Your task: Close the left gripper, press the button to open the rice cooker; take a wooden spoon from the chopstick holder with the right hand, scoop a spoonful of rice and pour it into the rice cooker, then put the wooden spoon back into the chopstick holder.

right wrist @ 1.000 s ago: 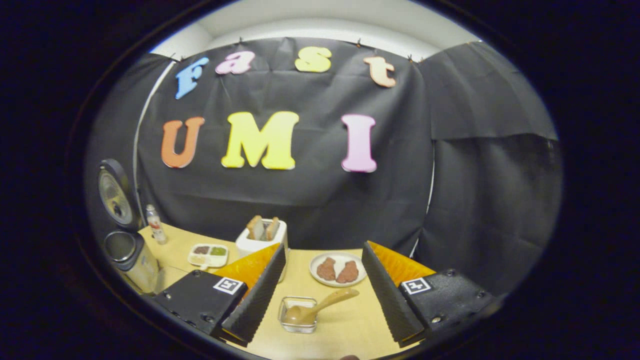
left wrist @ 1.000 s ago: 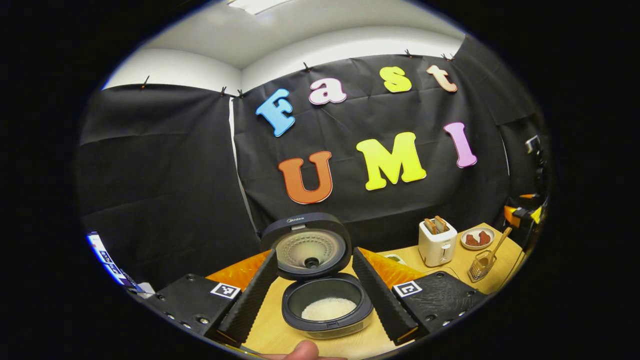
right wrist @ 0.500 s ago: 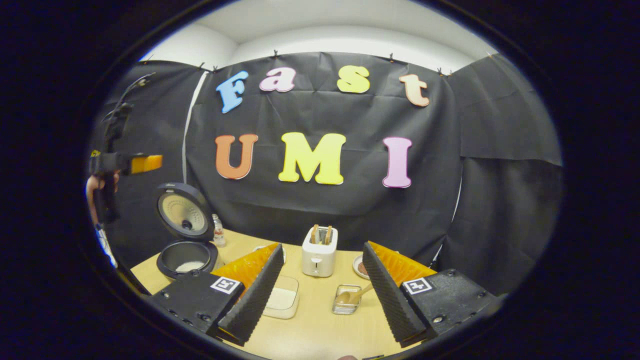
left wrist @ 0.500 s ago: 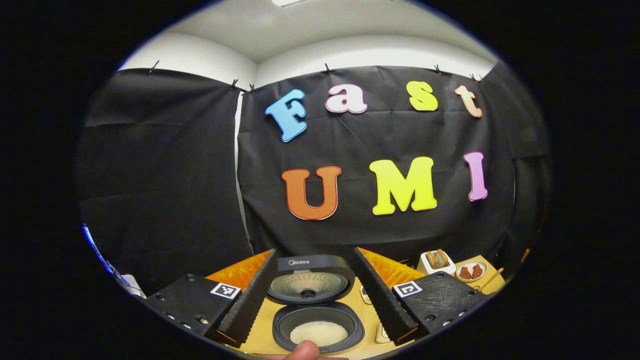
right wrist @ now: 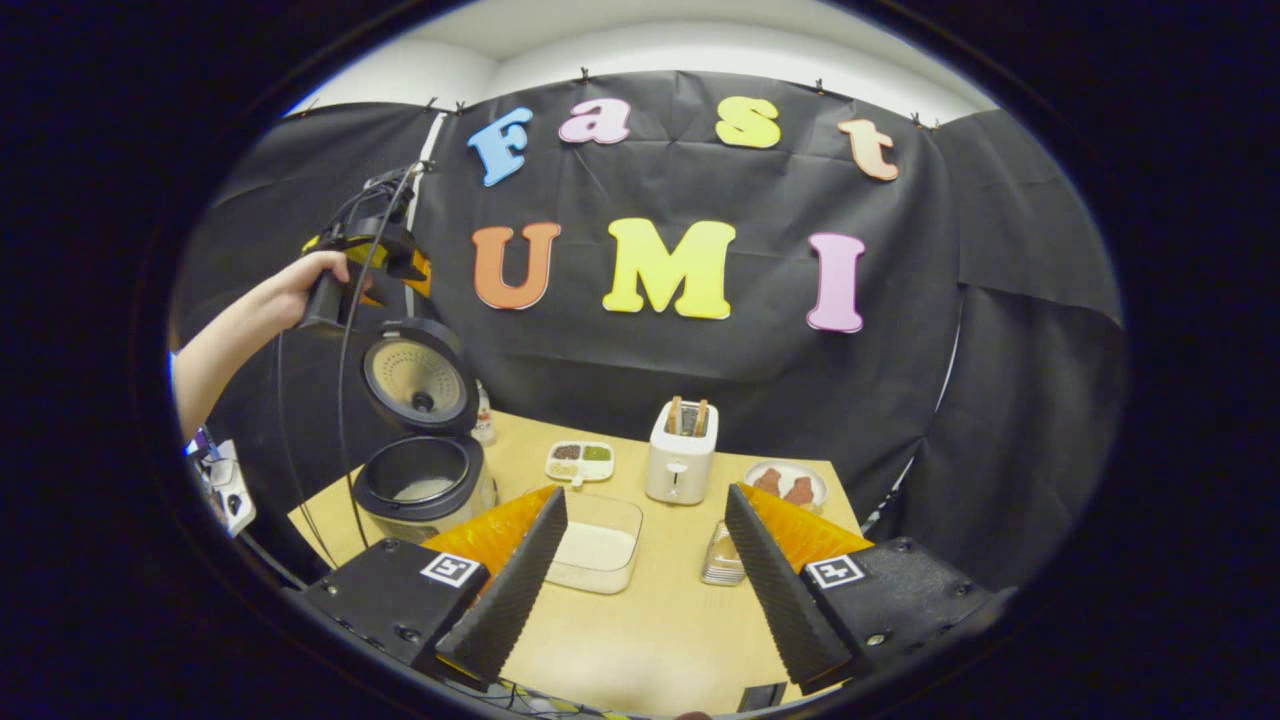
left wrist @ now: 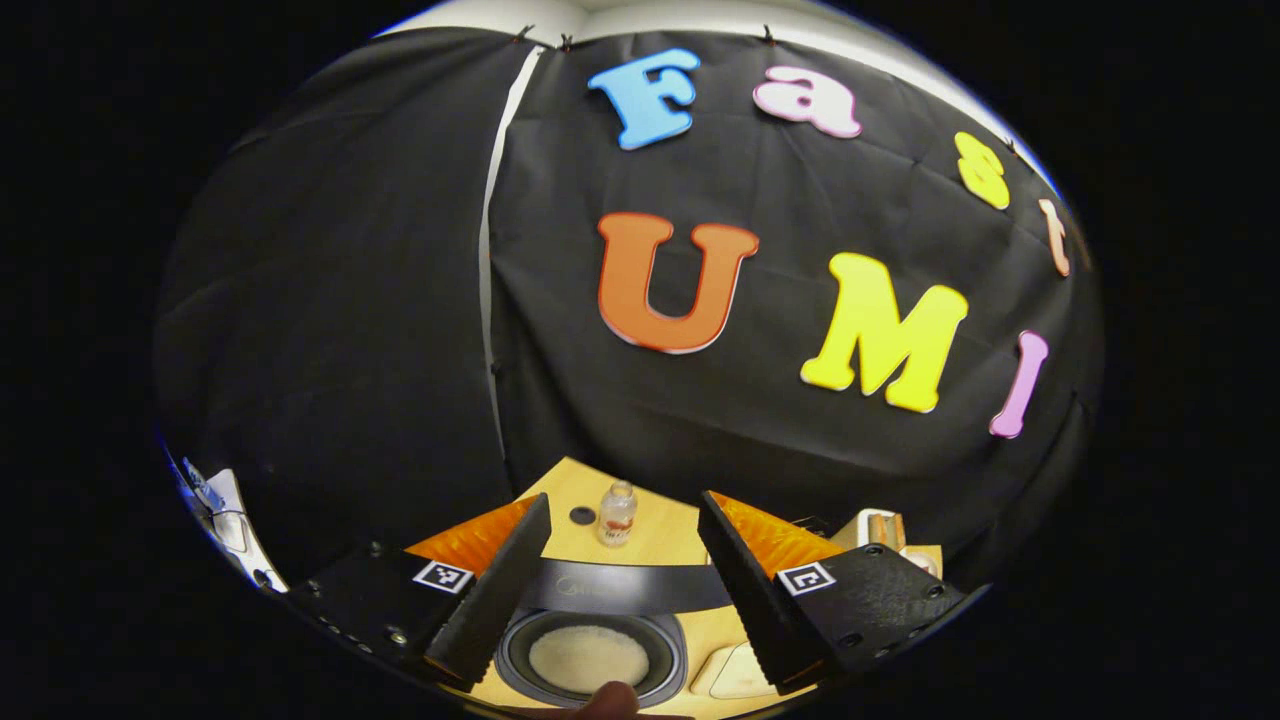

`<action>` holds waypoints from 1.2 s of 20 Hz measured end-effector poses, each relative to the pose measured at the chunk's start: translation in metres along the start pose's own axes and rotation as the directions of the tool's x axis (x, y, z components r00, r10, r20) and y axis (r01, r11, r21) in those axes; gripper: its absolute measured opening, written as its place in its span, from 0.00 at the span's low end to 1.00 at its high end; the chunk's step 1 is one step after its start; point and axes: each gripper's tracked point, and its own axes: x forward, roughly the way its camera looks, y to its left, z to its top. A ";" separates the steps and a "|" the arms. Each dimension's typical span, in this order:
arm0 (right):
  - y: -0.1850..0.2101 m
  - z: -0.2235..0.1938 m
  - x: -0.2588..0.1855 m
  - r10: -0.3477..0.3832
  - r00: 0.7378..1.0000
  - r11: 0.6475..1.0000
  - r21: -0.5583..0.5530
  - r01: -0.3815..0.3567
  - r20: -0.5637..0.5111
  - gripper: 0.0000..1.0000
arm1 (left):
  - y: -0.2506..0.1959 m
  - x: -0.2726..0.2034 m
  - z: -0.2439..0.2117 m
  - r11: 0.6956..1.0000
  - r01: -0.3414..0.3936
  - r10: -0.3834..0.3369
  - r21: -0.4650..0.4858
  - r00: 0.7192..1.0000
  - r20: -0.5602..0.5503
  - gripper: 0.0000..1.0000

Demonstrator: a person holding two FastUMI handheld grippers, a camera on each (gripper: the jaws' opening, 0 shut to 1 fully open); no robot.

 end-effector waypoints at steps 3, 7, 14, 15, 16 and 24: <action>0.000 -0.007 -0.002 0.007 1.000 1.000 -0.002 -0.007 -0.023 1.00 | 0.004 0.011 -0.015 0.999 -0.018 0.021 0.045 0.997 -0.071 0.94; 0.005 -0.018 0.001 0.038 0.997 0.999 0.033 -0.036 -0.063 1.00 | 0.004 0.014 -0.031 0.998 -0.007 0.016 0.070 0.992 -0.125 0.96; 0.008 -0.023 0.001 0.056 0.995 0.998 0.037 -0.053 -0.086 1.00 | 0.005 -0.009 -0.103 0.997 0.035 -0.018 0.067 0.973 -0.229 0.98; 0.010 -0.023 0.001 0.059 0.994 0.998 0.037 -0.056 -0.087 1.00 | 0.007 -0.013 -0.120 0.997 0.033 -0.015 0.070 0.970 -0.244 0.98; 0.009 -0.025 0.001 0.058 0.994 0.998 0.035 -0.055 -0.090 1.00 | 0.006 -0.015 -0.136 0.996 0.033 -0.012 0.078 0.965 -0.260 0.98; 0.019 -0.044 0.003 0.090 0.985 0.995 0.058 -0.083 -0.145 1.00 | 0.011 -0.032 -0.234 0.993 0.054 -0.010 0.101 0.918 -0.396 1.00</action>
